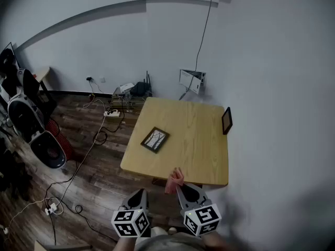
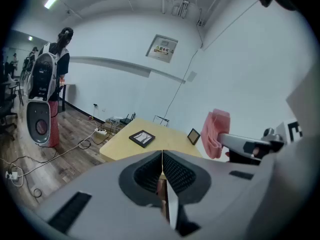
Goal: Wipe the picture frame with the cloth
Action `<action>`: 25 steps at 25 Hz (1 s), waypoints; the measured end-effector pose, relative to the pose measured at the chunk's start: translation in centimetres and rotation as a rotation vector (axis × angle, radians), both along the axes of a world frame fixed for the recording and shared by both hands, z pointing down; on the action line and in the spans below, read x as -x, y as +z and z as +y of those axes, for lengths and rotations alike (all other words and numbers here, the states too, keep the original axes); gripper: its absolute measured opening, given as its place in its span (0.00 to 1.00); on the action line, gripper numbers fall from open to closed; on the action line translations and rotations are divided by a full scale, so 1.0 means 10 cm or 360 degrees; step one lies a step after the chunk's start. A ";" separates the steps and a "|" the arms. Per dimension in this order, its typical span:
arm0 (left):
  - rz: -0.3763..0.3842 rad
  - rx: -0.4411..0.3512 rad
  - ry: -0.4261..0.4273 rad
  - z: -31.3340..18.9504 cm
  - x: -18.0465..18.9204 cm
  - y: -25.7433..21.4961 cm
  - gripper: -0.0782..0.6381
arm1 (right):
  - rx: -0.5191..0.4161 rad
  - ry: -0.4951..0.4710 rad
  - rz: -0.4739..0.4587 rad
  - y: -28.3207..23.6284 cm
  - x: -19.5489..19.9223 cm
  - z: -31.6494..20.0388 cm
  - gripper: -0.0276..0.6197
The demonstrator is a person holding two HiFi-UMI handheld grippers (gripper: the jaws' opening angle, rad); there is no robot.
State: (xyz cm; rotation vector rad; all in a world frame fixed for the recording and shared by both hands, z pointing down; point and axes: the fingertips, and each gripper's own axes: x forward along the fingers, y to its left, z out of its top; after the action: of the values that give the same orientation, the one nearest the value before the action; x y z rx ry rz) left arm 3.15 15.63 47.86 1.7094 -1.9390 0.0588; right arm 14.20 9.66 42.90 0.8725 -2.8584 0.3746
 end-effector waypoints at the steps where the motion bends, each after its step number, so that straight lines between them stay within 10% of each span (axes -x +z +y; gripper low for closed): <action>1: 0.0003 -0.0001 0.0000 -0.01 -0.01 0.01 0.12 | -0.0001 -0.0002 0.0001 0.01 -0.01 0.00 0.06; 25: 0.0081 0.0076 -0.0063 -0.28 0.36 0.25 0.12 | 0.0203 0.0029 -0.0023 0.30 0.12 -0.34 0.07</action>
State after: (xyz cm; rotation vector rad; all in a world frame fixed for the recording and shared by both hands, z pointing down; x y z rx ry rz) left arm -0.40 12.78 50.40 1.6260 -1.9182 0.0463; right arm 12.98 6.23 45.92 0.8764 -2.8048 0.5604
